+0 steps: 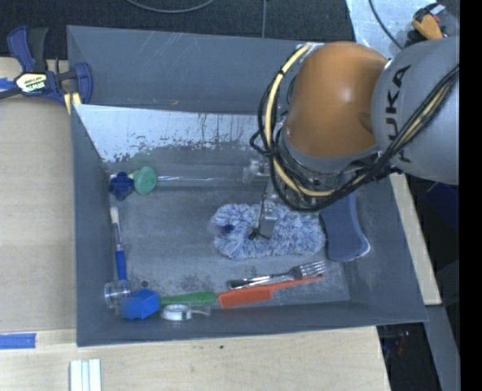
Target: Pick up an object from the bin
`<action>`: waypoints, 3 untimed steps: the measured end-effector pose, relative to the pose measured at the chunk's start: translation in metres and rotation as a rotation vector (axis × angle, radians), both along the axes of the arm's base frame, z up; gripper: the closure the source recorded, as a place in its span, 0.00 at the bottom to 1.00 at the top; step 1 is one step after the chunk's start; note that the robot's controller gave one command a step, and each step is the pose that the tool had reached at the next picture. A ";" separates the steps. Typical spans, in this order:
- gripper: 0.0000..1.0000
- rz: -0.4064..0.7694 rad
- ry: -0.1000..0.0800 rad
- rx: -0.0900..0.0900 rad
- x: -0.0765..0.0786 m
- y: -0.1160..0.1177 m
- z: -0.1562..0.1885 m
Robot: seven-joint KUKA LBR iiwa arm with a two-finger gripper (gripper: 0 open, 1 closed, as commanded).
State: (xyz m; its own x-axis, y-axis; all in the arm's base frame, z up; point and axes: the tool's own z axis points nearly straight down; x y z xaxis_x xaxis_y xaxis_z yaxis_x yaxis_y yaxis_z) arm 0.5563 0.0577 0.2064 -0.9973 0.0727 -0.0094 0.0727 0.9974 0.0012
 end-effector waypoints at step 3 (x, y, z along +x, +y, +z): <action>0.00 0.242 -0.004 -0.003 0.015 0.023 -0.053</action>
Offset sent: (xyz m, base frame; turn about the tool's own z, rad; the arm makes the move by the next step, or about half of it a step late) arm -0.0015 0.0065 -0.0051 0.2022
